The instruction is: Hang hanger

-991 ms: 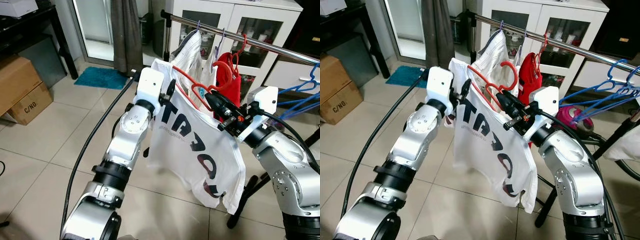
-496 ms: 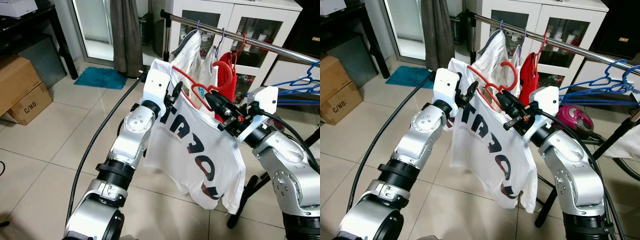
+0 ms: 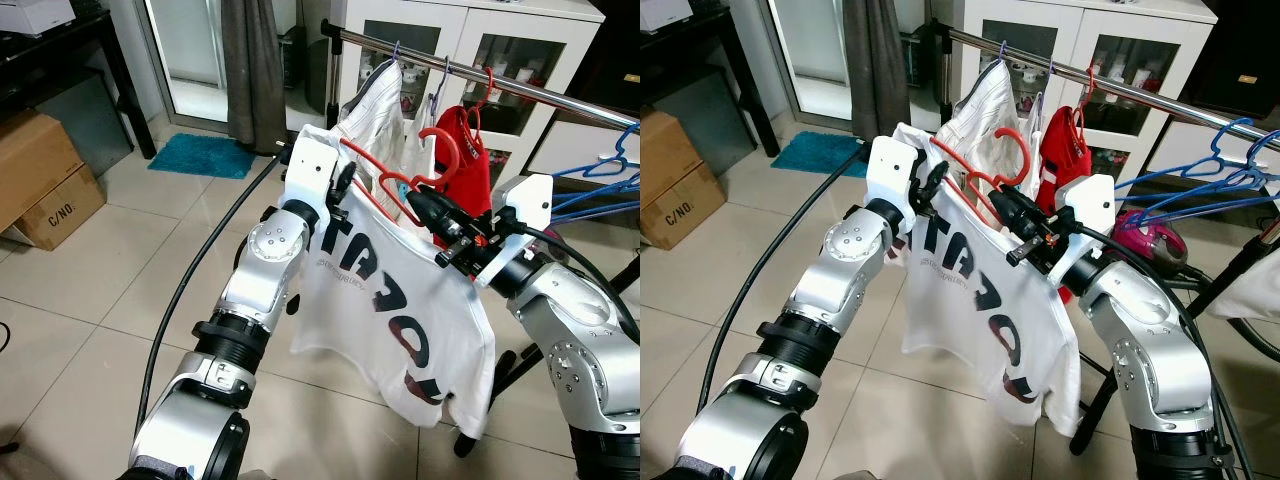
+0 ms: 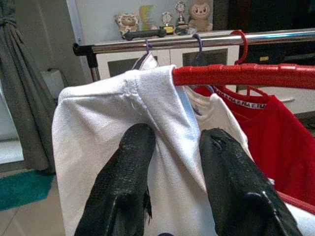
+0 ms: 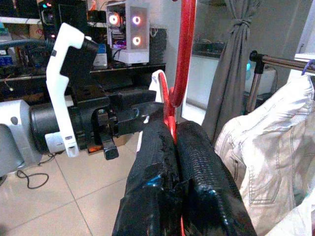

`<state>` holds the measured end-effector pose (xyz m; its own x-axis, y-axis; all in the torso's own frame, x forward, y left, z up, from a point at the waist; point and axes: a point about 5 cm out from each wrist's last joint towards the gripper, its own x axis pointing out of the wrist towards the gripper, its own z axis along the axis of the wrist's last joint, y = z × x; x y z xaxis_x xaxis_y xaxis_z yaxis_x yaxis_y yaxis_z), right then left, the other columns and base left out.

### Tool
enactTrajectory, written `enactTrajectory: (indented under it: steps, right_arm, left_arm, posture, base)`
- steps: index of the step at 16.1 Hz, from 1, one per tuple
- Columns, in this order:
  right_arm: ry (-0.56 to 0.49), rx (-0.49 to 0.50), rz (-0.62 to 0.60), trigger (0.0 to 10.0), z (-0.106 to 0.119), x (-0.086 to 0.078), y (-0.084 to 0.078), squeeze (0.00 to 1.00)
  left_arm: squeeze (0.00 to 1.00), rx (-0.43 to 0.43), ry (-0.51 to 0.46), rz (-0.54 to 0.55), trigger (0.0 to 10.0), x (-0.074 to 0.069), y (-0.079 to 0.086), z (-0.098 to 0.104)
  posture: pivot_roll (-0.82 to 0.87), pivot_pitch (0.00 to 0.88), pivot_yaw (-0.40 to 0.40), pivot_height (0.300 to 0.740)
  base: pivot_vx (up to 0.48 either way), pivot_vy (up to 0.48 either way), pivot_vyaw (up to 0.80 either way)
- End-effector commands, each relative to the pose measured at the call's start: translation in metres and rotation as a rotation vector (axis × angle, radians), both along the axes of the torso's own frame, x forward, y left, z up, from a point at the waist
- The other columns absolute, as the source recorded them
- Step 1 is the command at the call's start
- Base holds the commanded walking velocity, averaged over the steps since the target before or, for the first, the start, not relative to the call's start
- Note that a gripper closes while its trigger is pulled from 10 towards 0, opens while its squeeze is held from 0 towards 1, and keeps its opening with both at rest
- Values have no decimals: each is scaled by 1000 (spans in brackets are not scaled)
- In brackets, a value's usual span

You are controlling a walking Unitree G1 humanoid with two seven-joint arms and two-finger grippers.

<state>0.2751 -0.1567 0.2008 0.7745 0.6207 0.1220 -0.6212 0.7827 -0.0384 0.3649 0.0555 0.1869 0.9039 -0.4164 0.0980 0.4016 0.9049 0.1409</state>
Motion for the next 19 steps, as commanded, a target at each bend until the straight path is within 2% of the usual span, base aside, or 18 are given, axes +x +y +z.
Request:
enactTrajectory:
  steps: [1,9,15,19]
  right_arm:
    - [-46,-17,24,0,6,-2,3,0]
    - [-38,-39,48,0,3,-1,4,0]
    - [-38,-40,55,0,3,0,5,0]
    - [-5,-98,-21,0,-7,3,-3,0]
  left_arm:
    - [0,4,16,12,0,0,1,-1]
    - [0,-18,49,0,0,-14,0,-9]
    - [0,-20,60,53,0,-11,12,-7]
    - [0,-54,-26,48,0,-15,22,16]
  posture:
    - [-16,0,5,740]
    - [-3,0,8,740]
    - [-1,0,9,740]
    - [1,0,14,740]
  base:
    - [0,0,0]
    - [0,0,0]
    - [0,0,0]
    - [0,0,0]
